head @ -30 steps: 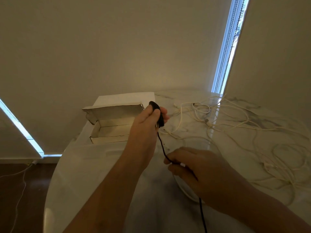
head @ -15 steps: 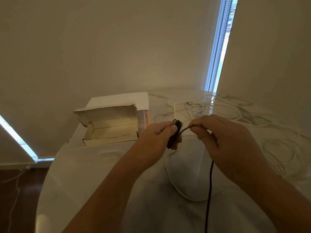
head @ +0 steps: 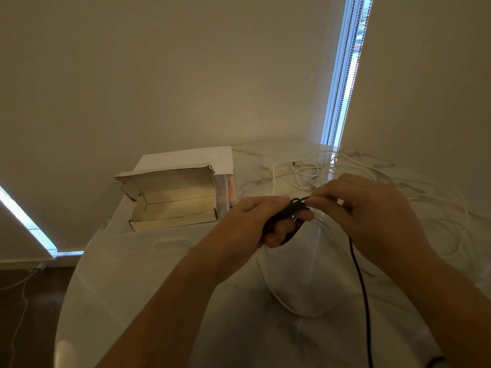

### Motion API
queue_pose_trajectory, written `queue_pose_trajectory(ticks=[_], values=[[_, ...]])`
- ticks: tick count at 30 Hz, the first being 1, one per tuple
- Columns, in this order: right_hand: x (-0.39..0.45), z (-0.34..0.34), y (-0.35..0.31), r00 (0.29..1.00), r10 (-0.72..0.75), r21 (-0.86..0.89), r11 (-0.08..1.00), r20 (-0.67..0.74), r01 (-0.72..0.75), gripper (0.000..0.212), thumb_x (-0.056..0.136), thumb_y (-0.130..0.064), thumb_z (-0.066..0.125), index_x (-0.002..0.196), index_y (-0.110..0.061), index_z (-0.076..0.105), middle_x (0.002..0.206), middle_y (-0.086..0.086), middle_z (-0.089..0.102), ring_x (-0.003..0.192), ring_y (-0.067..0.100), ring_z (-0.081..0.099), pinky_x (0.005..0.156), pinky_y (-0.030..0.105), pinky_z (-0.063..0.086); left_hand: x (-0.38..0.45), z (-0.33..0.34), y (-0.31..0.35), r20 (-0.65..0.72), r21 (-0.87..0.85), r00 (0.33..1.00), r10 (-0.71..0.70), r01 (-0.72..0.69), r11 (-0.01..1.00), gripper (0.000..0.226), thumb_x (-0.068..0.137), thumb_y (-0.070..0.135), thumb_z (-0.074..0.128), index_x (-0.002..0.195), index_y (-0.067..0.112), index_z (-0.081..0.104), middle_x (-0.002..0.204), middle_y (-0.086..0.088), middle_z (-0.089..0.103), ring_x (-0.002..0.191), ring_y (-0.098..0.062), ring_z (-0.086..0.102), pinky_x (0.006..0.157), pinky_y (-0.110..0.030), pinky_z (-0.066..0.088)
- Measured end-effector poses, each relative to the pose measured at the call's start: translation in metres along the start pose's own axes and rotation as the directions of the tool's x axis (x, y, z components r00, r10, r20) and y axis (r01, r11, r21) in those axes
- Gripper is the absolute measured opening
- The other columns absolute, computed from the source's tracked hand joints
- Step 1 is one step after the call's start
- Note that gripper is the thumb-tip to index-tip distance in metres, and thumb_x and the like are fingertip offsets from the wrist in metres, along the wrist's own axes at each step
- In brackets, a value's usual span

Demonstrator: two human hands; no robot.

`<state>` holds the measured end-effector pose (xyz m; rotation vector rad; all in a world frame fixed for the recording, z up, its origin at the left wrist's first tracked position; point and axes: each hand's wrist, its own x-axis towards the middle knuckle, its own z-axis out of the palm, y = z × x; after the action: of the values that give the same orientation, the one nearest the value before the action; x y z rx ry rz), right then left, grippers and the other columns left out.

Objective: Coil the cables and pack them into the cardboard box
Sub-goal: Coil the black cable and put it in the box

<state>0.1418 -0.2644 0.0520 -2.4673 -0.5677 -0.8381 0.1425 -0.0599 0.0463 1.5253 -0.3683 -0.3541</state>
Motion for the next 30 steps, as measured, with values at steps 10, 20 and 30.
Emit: queue_pose_trajectory(ticks=[10,20,30], values=[[-0.003,0.008,-0.006,0.990,0.046,0.046,0.998,0.133,-0.052,0.027,0.096,-0.037,0.055,0.121,-0.042,0.065,0.073,-0.020,0.063,0.063,-0.005,0.054,0.061,0.011,0.037,0.003,-0.002,0.000,0.010,-0.404,0.993,0.121,-0.107,0.909,0.043,0.105,0.022,0.038,0.125,-0.008,0.061,0.073,-0.001,0.041,0.061,-0.009,0.038,0.060,-0.022,0.034],[-0.015,0.024,-0.030,0.892,0.036,0.109,0.989,0.450,-0.095,0.027,0.099,-0.036,0.048,0.121,-0.032,0.063,0.074,-0.017,0.061,0.074,-0.004,0.060,0.061,0.011,0.045,0.011,-0.022,0.001,-0.376,-0.541,0.910,0.174,-0.368,0.756,0.039,0.105,0.014,0.037,0.132,-0.011,0.051,0.081,-0.001,0.053,0.066,-0.009,0.047,0.067,-0.021,0.045],[-0.029,0.025,-0.062,0.846,0.042,0.222,0.957,0.531,-0.187,0.020,0.102,-0.038,0.043,0.119,-0.042,0.051,0.075,-0.006,0.061,0.064,0.006,0.056,0.064,0.016,0.044,0.018,-0.035,-0.010,-0.564,-0.206,0.807,0.175,-0.344,0.916,0.023,0.105,0.007,0.041,0.105,0.003,0.064,0.088,-0.006,0.060,0.080,-0.017,0.055,0.085,-0.034,0.047]])
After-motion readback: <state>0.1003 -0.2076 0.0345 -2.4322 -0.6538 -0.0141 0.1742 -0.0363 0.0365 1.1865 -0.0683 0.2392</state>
